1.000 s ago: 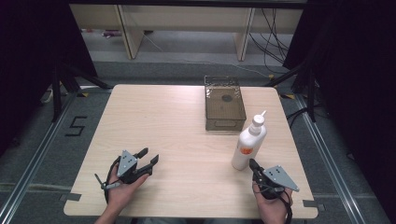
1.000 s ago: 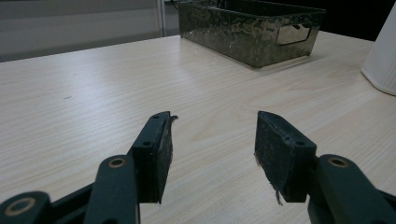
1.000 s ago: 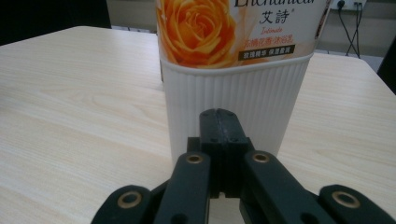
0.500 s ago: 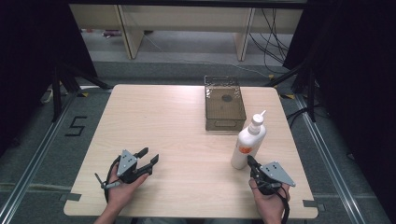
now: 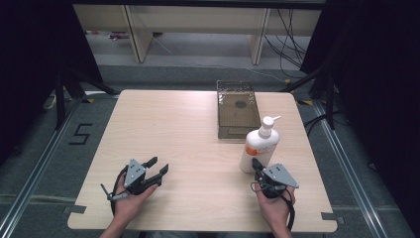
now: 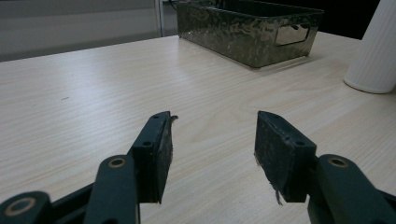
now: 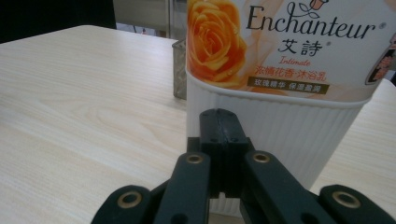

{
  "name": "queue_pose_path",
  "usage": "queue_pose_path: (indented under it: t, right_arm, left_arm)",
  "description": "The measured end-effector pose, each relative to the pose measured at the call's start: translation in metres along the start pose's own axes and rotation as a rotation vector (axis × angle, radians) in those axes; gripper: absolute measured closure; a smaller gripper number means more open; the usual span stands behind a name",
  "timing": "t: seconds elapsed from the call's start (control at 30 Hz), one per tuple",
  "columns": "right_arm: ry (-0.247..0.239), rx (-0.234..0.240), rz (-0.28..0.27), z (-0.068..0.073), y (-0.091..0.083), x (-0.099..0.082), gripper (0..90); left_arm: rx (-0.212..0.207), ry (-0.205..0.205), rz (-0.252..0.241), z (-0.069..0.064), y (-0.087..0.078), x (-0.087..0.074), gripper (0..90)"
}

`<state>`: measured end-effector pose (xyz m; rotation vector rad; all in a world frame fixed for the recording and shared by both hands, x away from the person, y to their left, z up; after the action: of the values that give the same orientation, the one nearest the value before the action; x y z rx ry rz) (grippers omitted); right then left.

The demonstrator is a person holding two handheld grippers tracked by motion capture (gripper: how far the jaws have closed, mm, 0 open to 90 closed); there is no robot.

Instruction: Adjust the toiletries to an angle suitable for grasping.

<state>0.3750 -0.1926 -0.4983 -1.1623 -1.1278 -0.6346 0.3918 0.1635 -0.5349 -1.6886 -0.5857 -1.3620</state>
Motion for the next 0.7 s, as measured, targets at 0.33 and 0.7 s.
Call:
queue_pose_path:
  t: [0.33, 0.7]
  right_arm:
    - [-0.008, -0.012, 0.005, 0.002, 0.005, 0.003, 89.6]
    - [0.092, -0.094, -0.102, -0.015, -0.035, 0.011, 66.5]
  left_arm:
    - [-0.001, -0.01, -0.003, 0.0, 0.001, 0.0, 46.0]
    - [0.003, -0.004, -0.013, 0.0, 0.003, 0.001, 46.0]
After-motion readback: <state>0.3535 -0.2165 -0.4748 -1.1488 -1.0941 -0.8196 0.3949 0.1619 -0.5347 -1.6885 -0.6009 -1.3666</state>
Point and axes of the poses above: each handheld gripper's, and its own axes: y roughly forward along the jaws, x roughly out of its top, z roughly to its left, the point moved 5 cm from there along y, roughly forward along the jaws, and after that the axes turned 4 degrees about z, right-handed, at the moved point
